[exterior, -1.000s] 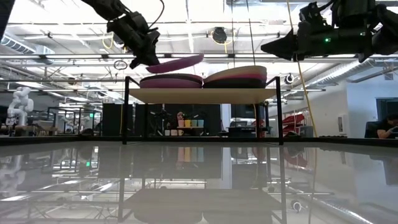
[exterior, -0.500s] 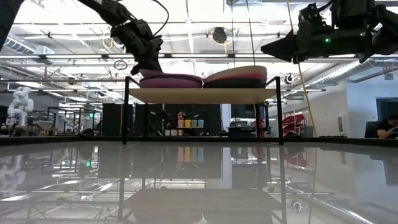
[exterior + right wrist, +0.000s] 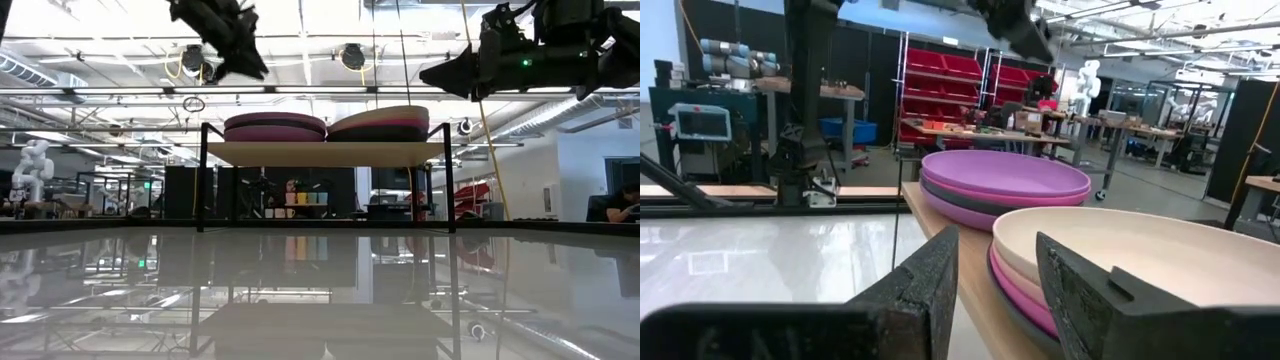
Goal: Place and stack plates onto a shelf
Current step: Return to Home Position
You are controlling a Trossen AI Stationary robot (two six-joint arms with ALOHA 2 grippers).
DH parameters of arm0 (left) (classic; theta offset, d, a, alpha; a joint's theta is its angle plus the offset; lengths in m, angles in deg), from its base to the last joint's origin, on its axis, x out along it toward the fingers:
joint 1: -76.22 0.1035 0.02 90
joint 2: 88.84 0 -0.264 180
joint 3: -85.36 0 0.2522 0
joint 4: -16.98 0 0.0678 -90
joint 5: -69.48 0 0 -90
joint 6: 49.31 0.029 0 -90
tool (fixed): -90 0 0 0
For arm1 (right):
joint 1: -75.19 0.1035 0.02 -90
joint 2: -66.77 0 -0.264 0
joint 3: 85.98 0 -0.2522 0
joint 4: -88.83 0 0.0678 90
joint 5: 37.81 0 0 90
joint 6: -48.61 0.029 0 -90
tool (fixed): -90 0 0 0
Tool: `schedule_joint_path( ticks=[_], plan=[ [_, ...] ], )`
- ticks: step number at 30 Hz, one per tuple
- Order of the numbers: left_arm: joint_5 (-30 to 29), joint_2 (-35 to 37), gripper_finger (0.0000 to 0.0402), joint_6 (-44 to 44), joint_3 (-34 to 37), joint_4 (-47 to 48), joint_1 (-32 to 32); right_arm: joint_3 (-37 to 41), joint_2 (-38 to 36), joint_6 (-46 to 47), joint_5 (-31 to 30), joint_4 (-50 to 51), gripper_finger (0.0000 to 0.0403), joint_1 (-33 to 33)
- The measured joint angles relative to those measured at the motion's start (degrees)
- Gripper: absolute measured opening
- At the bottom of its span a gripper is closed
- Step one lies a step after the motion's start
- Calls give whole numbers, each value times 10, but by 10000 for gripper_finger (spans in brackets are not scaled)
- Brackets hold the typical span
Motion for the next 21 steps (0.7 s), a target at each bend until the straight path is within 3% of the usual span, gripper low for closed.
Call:
schedule_joint_path(
  ticks=[7,9,15,21],
  plan=[
    [-30,70,115,0,-10,6,0,0,-21,3,5,16,118,0],
    [-31,94,116,13,-10,15,0,-6,-36,-1,30,53,118,-1],
    [-36,160,116,35,-4,63,-5,-61,-91,-22,28,215,118,-1],
    [-57,239,116,47,71,6,-33,-80,-150,-44,-8,289,118,-1]
  ],
)
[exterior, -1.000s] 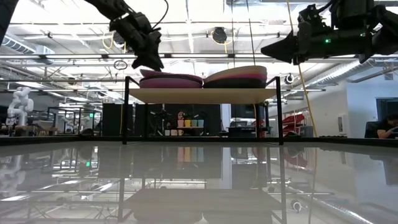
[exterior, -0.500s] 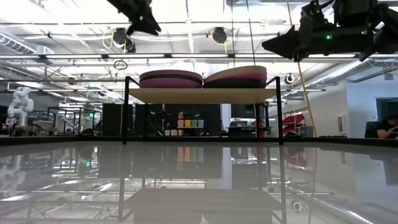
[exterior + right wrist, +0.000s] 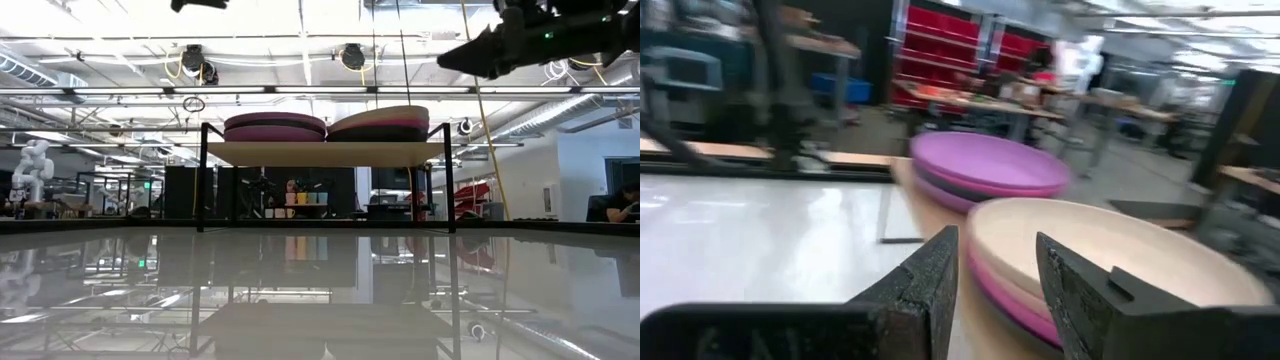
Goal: Place and stack plates onto a shelf
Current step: Return to Home Position
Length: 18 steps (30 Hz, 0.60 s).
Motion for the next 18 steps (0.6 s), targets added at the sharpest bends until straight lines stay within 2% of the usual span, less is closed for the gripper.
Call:
schedule_joint_path(
  ticks=[4,13,18],
  plan=[
    [-9,67,116,0,77,-48,-4,0,-51,-5,-51,50,118,0],
    [-8,231,115,-28,325,-227,-16,0,-146,6,-52,90,118,0],
    [12,277,115,-61,449,-343,-24,0,-160,47,-52,107,118,0]
  ],
)
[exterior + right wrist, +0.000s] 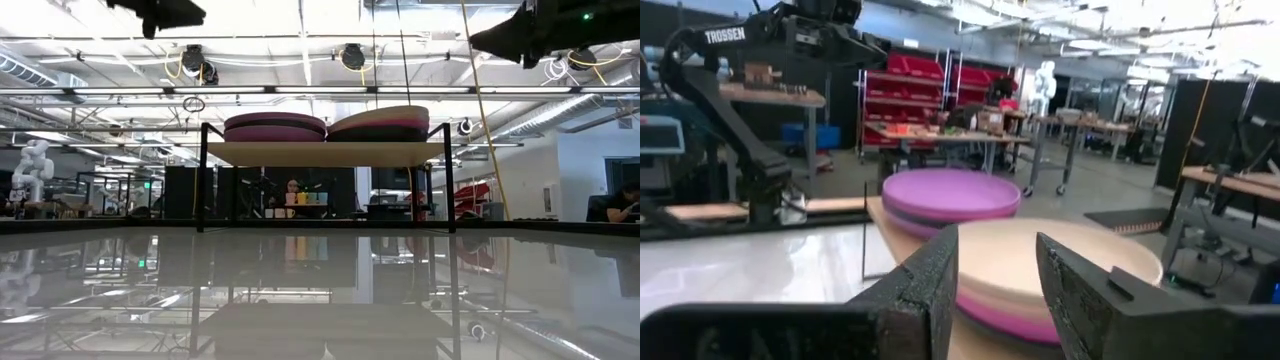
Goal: Place and stack plates onto a shelf
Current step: Return to Home Position
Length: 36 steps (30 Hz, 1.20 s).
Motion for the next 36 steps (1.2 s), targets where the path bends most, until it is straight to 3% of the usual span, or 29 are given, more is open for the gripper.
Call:
schedule_joint_path(
  ticks=[9,16,24,32,36],
  plan=[
    [9,54,115,-8,139,-100,-15,0,-37,18,1,64,118,0],
    [9,102,115,-9,204,-112,-15,0,-80,30,1,98,118,1],
    [9,162,115,-42,328,-231,-15,3,-132,34,1,132,118,1],
    [19,182,115,-69,391,-279,-16,86,-142,41,1,96,118,1],
    [31,181,115,-94,442,-354,-25,123,-143,51,0,53,118,1]
  ],
)
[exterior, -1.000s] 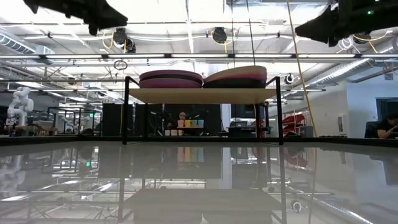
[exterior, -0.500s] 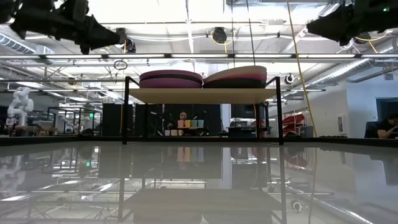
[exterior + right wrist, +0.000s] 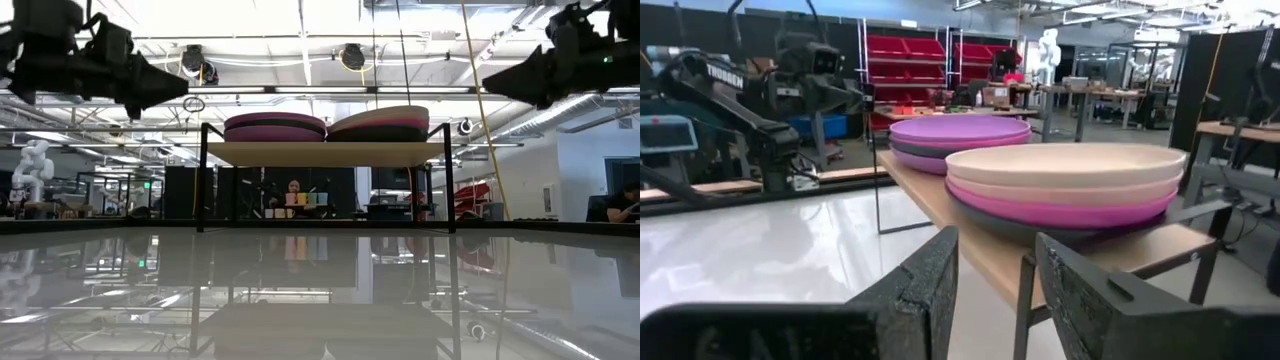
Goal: Place and stack plates onto a shelf
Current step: Return to Home Position
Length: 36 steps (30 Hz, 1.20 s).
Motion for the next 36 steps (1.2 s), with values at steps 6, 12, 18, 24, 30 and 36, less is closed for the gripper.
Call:
schedule_joint_path(
  ticks=[6,12,18,24,30,36],
  plan=[
    [2,0,115,-22,69,-94,-5,7,-1,23,13,-1,117,1],
    [21,0,115,-22,86,-74,-5,7,-16,23,14,3,90,1],
    [59,0,70,-5,86,-72,-9,7,-28,20,0,35,51,1],
    [84,0,7,-1,86,-72,-13,7,-28,24,-1,77,5,1],
    [105,13,5,-7,86,-52,-13,7,-28,33,-1,98,3,1],
    [102,22,4,19,86,-31,-13,45,-28,17,0,53,1,1]
  ],
)
